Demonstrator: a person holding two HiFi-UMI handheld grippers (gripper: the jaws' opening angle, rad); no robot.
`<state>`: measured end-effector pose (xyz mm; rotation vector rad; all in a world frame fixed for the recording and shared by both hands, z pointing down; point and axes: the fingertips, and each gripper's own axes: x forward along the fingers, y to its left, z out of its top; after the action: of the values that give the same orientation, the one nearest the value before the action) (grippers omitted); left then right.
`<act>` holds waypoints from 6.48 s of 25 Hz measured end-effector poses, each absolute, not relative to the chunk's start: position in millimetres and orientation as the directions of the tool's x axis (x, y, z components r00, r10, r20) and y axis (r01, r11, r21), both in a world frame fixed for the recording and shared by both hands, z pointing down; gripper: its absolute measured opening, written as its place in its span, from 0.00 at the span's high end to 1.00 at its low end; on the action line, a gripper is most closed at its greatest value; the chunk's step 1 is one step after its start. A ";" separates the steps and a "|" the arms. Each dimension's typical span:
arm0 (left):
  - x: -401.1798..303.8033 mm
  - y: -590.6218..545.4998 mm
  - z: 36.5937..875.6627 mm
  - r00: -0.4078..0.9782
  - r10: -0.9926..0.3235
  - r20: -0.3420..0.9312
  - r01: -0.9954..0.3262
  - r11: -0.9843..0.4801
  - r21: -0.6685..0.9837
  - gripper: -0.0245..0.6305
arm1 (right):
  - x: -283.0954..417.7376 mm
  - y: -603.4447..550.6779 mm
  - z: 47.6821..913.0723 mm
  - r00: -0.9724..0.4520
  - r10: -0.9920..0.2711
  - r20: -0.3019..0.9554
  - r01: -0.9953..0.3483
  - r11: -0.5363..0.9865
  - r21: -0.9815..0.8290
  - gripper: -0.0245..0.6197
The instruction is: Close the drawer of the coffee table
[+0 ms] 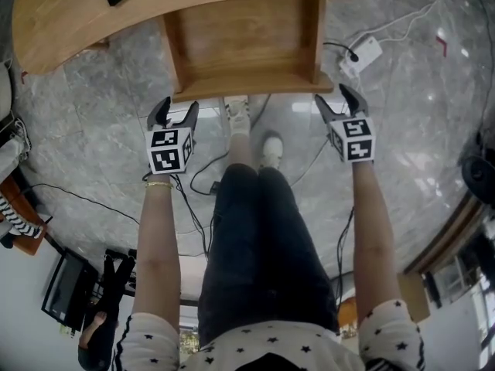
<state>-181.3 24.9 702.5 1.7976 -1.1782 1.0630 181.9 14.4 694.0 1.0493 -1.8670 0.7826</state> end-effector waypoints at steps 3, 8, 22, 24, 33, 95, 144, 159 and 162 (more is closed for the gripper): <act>-179.6 21.1 711.3 0.242 -0.333 0.911 -0.932 -0.340 0.123 0.51 | 180.3 14.3 702.3 -0.297 -0.338 0.893 -0.875 0.470 -0.113 0.52; -171.8 11.8 722.5 0.258 -0.346 0.902 -0.909 -0.405 0.105 0.51 | 174.5 12.0 714.3 -0.298 -0.330 0.896 -0.863 0.494 -0.105 0.52; -166.6 1.2 730.9 0.267 -0.349 0.898 -0.900 -0.425 0.103 0.51 | 166.2 -3.6 731.4 -0.290 -0.336 0.896 -0.865 0.493 -0.095 0.52; -165.6 1.8 730.2 0.266 -0.347 0.899 -0.901 -0.421 0.104 0.51 | 168.2 -3.3 731.3 -0.285 -0.336 0.898 -0.867 0.490 -0.092 0.52; -166.1 2.3 729.5 0.250 -0.340 0.907 -0.908 -0.409 0.097 0.51 | 168.2 -0.9 732.1 -0.262 -0.303 0.916 -0.880 0.465 -0.097 0.52; -157.7 -0.5 678.8 0.288 -0.243 0.926 -0.903 -0.390 0.179 0.51 | 174.7 -13.6 678.1 -0.257 -0.189 0.948 -0.876 0.459 -0.146 0.53; -158.8 -66.0 676.8 0.285 -0.307 0.908 -0.909 -0.386 0.155 0.51 | 174.9 -80.7 678.0 -0.267 -0.256 0.929 -0.873 0.473 -0.120 0.53; -160.7 -88.9 678.9 0.291 -0.327 0.899 -0.908 -0.390 0.152 0.51 | 175.3 -100.9 680.5 -0.256 -0.264 0.930 -0.875 0.471 -0.107 0.53; -159.9 -93.4 677.7 0.293 -0.332 0.897 -0.908 -0.390 0.152 0.51 | 174.8 -106.0 678.5 -0.260 -0.266 0.928 -0.874 0.474 -0.109 0.53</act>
<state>-159.9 -93.4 677.7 1.8769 -1.1093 1.0693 174.8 -106.0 678.5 0.9692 -1.7763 0.8065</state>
